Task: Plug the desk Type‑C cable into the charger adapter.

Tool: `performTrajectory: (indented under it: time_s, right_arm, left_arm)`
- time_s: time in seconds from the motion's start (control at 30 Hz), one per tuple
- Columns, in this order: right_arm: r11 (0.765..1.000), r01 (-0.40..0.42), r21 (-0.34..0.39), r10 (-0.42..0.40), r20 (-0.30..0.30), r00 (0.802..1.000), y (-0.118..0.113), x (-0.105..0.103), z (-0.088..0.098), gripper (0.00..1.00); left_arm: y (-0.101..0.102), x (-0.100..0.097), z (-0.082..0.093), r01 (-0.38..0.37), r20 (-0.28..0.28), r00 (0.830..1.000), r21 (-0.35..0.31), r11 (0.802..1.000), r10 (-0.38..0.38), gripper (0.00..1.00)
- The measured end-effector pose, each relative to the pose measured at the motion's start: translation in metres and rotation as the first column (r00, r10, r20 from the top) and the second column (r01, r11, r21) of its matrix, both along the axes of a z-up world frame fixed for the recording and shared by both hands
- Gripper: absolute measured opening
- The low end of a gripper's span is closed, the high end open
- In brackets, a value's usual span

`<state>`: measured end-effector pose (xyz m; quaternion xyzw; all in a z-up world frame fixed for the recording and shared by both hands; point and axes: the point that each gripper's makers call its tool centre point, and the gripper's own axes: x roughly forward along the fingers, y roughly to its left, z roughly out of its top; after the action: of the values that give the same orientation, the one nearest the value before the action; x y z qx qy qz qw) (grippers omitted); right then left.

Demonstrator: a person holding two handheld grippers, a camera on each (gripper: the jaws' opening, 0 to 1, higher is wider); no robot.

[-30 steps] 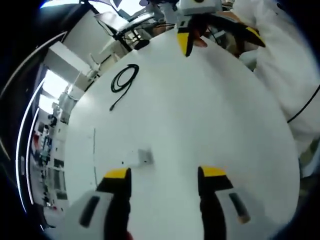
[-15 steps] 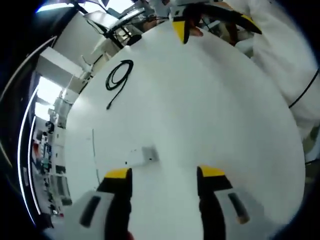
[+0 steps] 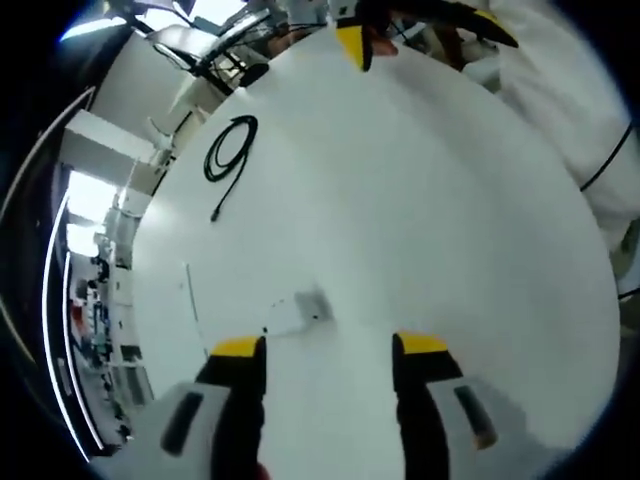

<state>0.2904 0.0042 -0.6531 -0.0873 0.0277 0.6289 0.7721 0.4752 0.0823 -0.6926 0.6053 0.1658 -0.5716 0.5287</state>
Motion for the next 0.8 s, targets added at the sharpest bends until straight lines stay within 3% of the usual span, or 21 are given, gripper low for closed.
performTrajectory:
  time_s: [0.07, 0.43, 0.53, 0.8]
  right_arm:
    - [1.0, 0.002, 0.004, -0.002, -0.001, 1.0, -0.001, 0.001, 0.0, 0.98]
    - [1.0, 0.013, 0.004, -0.013, -0.007, 1.0, -0.006, 0.004, -0.002, 0.98]
    - [1.0, 0.011, 0.006, -0.011, -0.009, 1.0, -0.006, 0.005, -0.002, 0.98]
    - [1.0, 0.015, 0.008, -0.015, -0.012, 1.0, -0.008, 0.008, -0.004, 0.97]
  left_arm:
    - [-0.001, 0.006, 0.0, 0.031, 0.036, 0.999, 0.024, 0.999, -0.031, 0.43]
    - [-0.003, 0.022, -0.007, 0.075, 0.03, 0.997, 0.063, 0.995, -0.077, 0.43]
    - [-0.001, 0.028, -0.011, 0.125, 0.057, 0.99, 0.107, 0.986, -0.132, 0.41]
    - [0.002, 0.04, -0.019, 0.164, 0.088, 0.98, 0.173, 0.971, -0.181, 0.41]
